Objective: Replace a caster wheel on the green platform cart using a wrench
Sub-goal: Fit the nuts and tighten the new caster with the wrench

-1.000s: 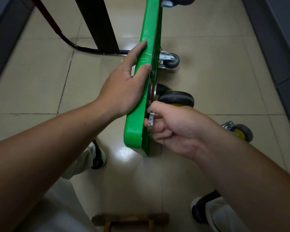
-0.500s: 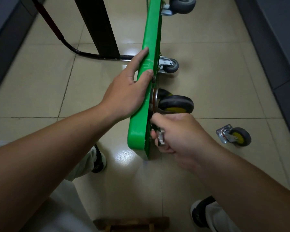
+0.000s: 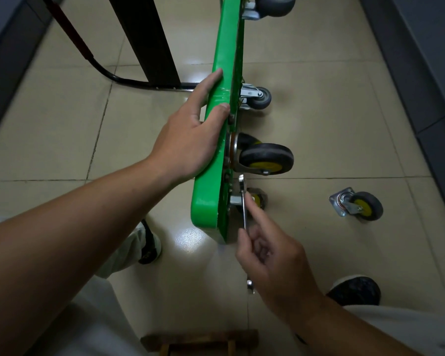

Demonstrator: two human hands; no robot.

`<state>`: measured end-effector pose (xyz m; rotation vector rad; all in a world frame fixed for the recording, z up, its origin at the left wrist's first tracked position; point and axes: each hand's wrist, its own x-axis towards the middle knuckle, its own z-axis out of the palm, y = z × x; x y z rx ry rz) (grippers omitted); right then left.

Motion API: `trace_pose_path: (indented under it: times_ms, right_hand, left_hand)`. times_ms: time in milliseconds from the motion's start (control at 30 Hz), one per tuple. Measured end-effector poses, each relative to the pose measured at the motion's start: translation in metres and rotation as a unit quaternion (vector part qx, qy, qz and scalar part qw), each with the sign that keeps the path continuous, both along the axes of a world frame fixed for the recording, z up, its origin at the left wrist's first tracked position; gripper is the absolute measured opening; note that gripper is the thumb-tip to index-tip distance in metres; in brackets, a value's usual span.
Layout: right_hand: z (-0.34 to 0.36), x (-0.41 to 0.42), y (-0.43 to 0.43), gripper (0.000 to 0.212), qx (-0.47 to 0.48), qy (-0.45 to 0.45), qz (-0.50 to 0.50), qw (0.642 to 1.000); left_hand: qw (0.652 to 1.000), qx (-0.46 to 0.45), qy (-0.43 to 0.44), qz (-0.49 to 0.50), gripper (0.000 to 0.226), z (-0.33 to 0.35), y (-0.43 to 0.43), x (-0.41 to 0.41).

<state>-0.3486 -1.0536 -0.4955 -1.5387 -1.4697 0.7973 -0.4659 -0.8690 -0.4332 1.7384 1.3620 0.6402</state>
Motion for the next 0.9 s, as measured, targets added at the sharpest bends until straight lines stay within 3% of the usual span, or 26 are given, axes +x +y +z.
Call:
trace_pose_path:
  times_ms: [133,300,633,900]
  right_hand:
    - [-0.034,0.014,0.005,0.057,0.067,-0.12,0.057,0.989]
    - [-0.05,0.016,0.01,0.059,0.08,-0.135,0.062,0.986]
    - [-0.07,0.002,0.021,0.065,0.111,-0.098,0.062,0.987]
    - [-0.088,-0.007,0.027,0.072,0.048,-0.02,0.042,0.998]
  left_hand:
    - [1.0,0.003,0.0,-0.001,0.06,0.001,-0.001,0.002]
    - [1.0,-0.003,-0.016,0.002,0.06,0.001,-0.001,0.001]
    - [1.0,0.0,-0.012,0.007,0.06,0.002,-0.001,0.001]
    - [1.0,0.004,-0.021,0.003,0.061,0.001,-0.001,0.0]
